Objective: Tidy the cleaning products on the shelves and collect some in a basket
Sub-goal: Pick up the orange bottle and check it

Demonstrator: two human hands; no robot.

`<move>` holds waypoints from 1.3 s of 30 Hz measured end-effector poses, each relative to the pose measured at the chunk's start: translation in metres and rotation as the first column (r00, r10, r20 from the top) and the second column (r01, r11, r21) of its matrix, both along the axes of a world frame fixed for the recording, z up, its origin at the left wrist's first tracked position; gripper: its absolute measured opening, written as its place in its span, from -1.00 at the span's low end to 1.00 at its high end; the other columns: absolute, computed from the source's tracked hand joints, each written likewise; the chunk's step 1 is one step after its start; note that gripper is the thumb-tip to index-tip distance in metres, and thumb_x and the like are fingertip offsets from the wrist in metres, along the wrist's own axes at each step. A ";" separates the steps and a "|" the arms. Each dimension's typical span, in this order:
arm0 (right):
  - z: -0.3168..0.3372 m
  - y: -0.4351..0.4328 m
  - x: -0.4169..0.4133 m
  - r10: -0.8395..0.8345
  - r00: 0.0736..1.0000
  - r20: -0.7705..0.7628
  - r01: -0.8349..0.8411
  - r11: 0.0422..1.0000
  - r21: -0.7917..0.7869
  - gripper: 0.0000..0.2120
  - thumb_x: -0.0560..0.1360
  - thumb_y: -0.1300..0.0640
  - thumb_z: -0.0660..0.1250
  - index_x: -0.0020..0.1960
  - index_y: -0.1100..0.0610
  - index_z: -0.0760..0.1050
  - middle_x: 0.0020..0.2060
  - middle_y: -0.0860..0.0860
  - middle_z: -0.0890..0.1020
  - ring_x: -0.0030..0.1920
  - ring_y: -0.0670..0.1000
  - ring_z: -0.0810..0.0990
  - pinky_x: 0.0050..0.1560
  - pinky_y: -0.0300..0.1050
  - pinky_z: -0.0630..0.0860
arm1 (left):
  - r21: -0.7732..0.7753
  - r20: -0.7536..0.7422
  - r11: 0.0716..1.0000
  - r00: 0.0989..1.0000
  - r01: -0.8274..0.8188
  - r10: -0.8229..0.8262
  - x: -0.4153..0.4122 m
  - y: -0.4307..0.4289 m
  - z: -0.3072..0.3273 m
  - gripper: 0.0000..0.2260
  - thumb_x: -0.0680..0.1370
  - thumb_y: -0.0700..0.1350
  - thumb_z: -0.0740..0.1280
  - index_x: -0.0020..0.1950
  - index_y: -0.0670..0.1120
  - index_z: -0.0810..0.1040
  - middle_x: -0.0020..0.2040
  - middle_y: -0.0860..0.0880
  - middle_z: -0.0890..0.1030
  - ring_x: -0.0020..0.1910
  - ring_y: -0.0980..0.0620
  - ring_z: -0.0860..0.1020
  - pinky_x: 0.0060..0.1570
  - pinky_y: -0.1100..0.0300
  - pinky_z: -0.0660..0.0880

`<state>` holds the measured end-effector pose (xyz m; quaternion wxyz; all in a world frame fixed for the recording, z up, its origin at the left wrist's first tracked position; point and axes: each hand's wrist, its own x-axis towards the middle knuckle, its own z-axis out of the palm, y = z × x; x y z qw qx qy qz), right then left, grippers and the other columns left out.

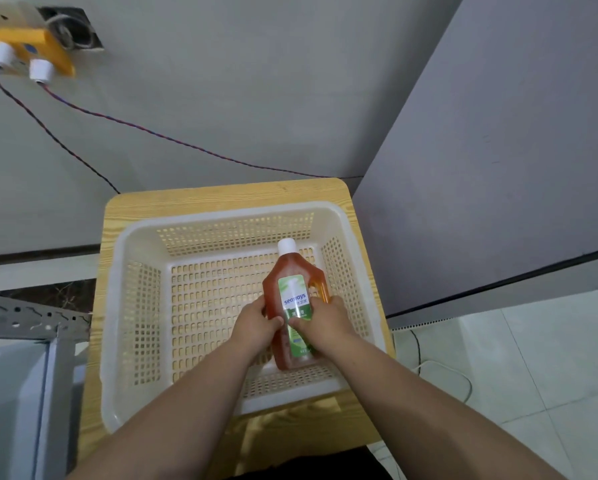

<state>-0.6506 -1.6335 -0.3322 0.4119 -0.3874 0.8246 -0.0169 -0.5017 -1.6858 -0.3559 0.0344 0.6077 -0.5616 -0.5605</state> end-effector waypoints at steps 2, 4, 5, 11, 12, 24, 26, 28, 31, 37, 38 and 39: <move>-0.002 0.000 0.001 0.031 0.999 -0.026 -0.031 0.999 0.016 -0.39 0.56 -0.25 0.36 0.51 0.00 0.37 0.45 0.13 0.25 0.38 0.20 0.40 0.38 0.14 0.46 | -0.042 0.060 0.995 0.995 0.086 -0.083 -0.001 -0.003 0.000 -0.63 0.58 -0.19 0.39 0.39 -0.08 0.50 0.21 -0.12 0.59 0.10 -0.09 0.61 0.14 0.00 0.58; -0.003 0.004 0.004 0.122 0.987 -0.103 -0.118 0.992 0.048 -0.25 0.60 -0.27 0.28 0.64 0.06 0.15 0.57 0.19 0.12 0.56 0.25 0.18 0.51 0.20 0.33 | -0.086 0.133 0.977 0.974 0.194 -0.182 0.000 -0.003 0.001 -0.56 0.59 -0.14 0.38 0.46 -0.07 0.41 0.28 -0.15 0.50 0.11 -0.06 0.57 0.23 -0.01 0.55; -0.003 0.008 0.006 0.184 0.973 -0.140 -0.180 0.983 0.045 -0.19 0.62 -0.26 0.25 0.68 0.10 0.01 0.62 0.19 0.01 0.62 0.25 0.05 0.56 0.20 0.22 | -0.116 0.156 0.965 0.964 0.236 -0.217 0.001 -0.001 0.002 -0.48 0.59 -0.12 0.39 0.53 -0.06 0.33 0.34 -0.15 0.43 0.13 -0.03 0.53 0.25 0.03 0.54; 0.003 0.039 -0.002 0.474 0.874 -0.103 -0.480 0.876 -0.042 -0.19 0.62 -0.04 0.25 0.69 0.02 -0.14 0.67 0.09 -0.04 0.63 0.15 0.08 0.54 0.11 0.26 | -0.333 0.412 0.672 0.743 0.662 -0.528 0.003 0.033 0.011 -0.22 0.58 0.11 0.35 0.68 -0.02 0.00 0.66 -0.09 0.04 0.54 -0.09 0.30 0.39 0.05 0.42; 0.005 0.038 -0.006 0.491 0.868 -0.077 -0.495 0.868 -0.035 -0.18 0.61 -0.03 0.27 0.69 0.02 -0.13 0.66 0.08 -0.01 0.63 0.14 0.11 0.54 0.09 0.28 | -0.290 0.444 0.655 0.705 0.698 -0.554 0.002 0.037 0.011 -0.16 0.58 0.14 0.36 0.69 -0.03 -0.05 0.68 -0.09 -0.03 0.56 -0.10 0.28 0.40 0.04 0.42; 0.067 0.018 -0.031 0.839 0.454 -0.299 -0.890 0.409 -0.204 -0.67 0.56 -0.05 0.28 0.24 0.09 0.50 0.12 0.10 0.61 0.10 0.15 0.56 -0.05 0.01 0.49 | -0.416 0.661 0.754 0.738 0.508 -0.133 0.010 0.093 0.089 -0.47 0.63 0.13 0.14 0.59 0.02 0.31 0.19 -0.01 0.62 0.15 -0.05 0.56 0.12 0.03 0.49; 0.077 0.024 -0.025 0.858 0.373 -0.354 -0.919 0.288 -0.270 -0.71 0.58 -0.06 0.23 0.19 0.08 0.52 0.07 0.08 0.62 0.07 0.15 0.58 -0.06 0.03 0.53 | -0.471 0.659 0.778 0.752 0.415 -0.002 0.019 0.124 0.102 -0.47 0.63 0.15 0.15 0.57 0.01 0.35 0.22 -0.01 0.63 0.18 -0.05 0.56 0.14 0.03 0.48; 0.086 0.032 -0.014 0.879 0.284 -0.382 -0.938 0.173 -0.300 -0.73 0.60 -0.05 0.19 0.16 0.08 0.51 0.03 0.08 0.61 0.06 0.15 0.59 -0.12 0.02 0.53 | -0.505 0.643 0.814 0.754 0.287 0.133 0.029 0.159 0.115 -0.48 0.64 0.15 0.18 0.57 -0.01 0.37 0.25 -0.01 0.62 0.20 -0.06 0.55 0.15 0.02 0.48; 0.103 0.052 0.015 0.910 0.136 -0.391 -0.945 0.000 -0.328 -0.69 0.62 -0.06 0.18 0.26 0.07 0.50 0.07 0.08 0.60 0.12 0.15 0.57 -0.08 0.03 0.54 | -0.537 0.627 0.835 0.718 0.117 0.303 0.045 0.216 0.137 -0.49 0.65 0.16 0.21 0.56 0.01 0.38 0.32 -0.01 0.59 0.27 -0.06 0.53 0.20 0.02 0.47; 0.161 0.117 0.105 0.860 -0.082 -0.504 -0.832 -0.337 -0.440 -0.68 0.62 -0.06 0.21 0.30 0.04 0.51 0.17 0.08 0.59 0.19 0.16 0.56 0.05 0.05 0.58 | -0.647 0.621 0.760 0.532 -0.067 0.575 0.091 0.315 0.201 -0.58 0.62 0.16 0.18 0.45 0.08 0.46 0.23 0.01 0.62 0.21 -0.06 0.56 0.11 0.02 0.51; 0.173 0.129 0.121 0.853 -0.097 -0.513 -0.802 -0.372 -0.467 -0.69 0.62 -0.06 0.22 0.30 0.03 0.51 0.16 0.08 0.60 0.19 0.16 0.57 0.05 0.05 0.57 | -0.669 0.612 0.739 0.502 -0.083 0.611 0.099 0.330 0.213 -0.60 0.61 0.16 0.18 0.41 0.09 0.48 0.20 -0.01 0.63 0.18 -0.08 0.57 0.08 0.02 0.51; 0.184 0.142 0.136 0.852 -0.110 -0.512 -0.771 -0.398 -0.497 -0.69 0.62 -0.05 0.23 0.30 0.03 0.51 0.15 0.08 0.61 0.18 0.16 0.57 0.04 0.06 0.57 | -0.689 0.603 0.717 0.470 -0.099 0.644 0.107 0.346 0.225 -0.60 0.61 0.15 0.18 0.41 0.08 0.48 0.21 -0.02 0.63 0.19 -0.09 0.57 0.09 0.02 0.51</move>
